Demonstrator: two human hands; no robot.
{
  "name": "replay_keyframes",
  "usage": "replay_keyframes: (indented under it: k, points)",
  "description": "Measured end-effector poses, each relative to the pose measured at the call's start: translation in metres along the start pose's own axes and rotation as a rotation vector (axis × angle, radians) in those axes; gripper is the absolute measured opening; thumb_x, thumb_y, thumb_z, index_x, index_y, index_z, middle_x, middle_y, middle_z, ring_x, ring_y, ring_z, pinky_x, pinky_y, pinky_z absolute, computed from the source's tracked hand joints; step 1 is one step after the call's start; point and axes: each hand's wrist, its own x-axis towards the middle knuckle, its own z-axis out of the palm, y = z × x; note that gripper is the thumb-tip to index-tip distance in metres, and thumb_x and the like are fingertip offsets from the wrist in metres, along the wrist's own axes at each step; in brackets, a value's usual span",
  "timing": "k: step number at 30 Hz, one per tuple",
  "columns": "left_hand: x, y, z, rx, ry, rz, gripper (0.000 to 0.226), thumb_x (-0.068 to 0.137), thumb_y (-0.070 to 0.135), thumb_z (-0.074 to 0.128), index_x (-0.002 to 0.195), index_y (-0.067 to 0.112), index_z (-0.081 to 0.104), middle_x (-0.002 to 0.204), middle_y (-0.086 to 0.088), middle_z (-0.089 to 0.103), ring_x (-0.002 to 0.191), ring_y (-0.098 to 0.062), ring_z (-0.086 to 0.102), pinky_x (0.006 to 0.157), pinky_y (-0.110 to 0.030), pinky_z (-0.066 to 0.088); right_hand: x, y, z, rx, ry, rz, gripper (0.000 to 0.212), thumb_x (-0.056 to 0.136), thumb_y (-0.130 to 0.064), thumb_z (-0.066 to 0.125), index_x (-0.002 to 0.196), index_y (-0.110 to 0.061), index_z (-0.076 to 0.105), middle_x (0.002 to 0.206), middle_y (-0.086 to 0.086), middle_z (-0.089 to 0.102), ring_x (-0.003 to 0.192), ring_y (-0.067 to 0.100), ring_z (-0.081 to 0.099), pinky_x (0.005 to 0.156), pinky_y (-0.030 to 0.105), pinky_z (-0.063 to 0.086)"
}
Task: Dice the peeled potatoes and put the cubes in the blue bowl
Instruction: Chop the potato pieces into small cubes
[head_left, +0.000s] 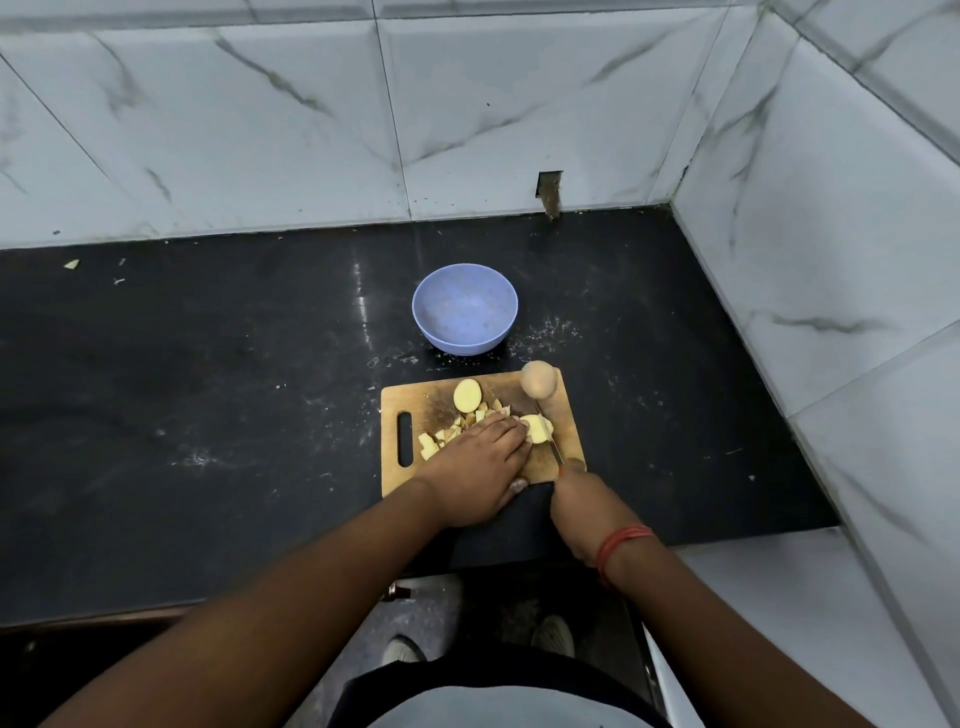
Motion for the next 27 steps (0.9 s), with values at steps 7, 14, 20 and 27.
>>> replay_keyframes:
  k: [7, 14, 20, 27]
  points:
    - [0.000, 0.001, -0.004, -0.005, -0.003, -0.004, 0.059, 0.103, 0.042, 0.039, 0.147, 0.003, 0.047, 0.153, -0.017, 0.043, 0.144, -0.033, 0.036, 0.122, -0.039, 0.005, 0.010, -0.012, -0.002, -0.100, -0.078, -0.111, 0.035, 0.097, -0.013, 0.043, 0.131, -0.006, 0.049, 0.127, 0.017, 0.055, 0.114, 0.036, 0.056, 0.090, 0.041, 0.048]
    - [-0.001, 0.005, -0.004, -0.003, 0.025, -0.042, 0.060, 0.104, 0.044, 0.036, 0.148, 0.004, 0.045, 0.154, -0.016, 0.041, 0.145, -0.033, 0.034, 0.117, -0.036, -0.001, -0.020, 0.019, 0.024, -0.085, -0.096, 0.052, 0.018, 0.095, -0.004, 0.040, 0.113, -0.006, 0.039, 0.112, 0.016, 0.065, 0.101, 0.028, 0.066, 0.071, 0.031, 0.041]
    - [-0.005, 0.004, -0.003, -0.044, 0.021, -0.056, 0.056, 0.105, 0.042, 0.038, 0.148, 0.007, 0.046, 0.151, -0.014, 0.043, 0.144, -0.030, 0.035, 0.120, -0.035, -0.002, -0.024, 0.012, 0.011, 0.092, 0.019, -0.001, 0.018, 0.103, -0.020, 0.032, 0.111, -0.007, 0.041, 0.104, 0.017, 0.062, 0.092, 0.034, 0.065, 0.067, 0.041, 0.053]
    - [-0.007, 0.000, 0.000, -0.052, -0.005, -0.046, 0.059, 0.106, 0.043, 0.034, 0.153, 0.008, 0.038, 0.156, -0.013, 0.038, 0.149, -0.028, 0.027, 0.126, -0.040, 0.005, -0.012, -0.010, 0.004, 0.062, -0.036, 0.089, 0.023, 0.098, -0.009, 0.036, 0.121, -0.005, 0.039, 0.103, 0.015, 0.059, 0.082, 0.032, 0.064, 0.046, 0.031, 0.049]
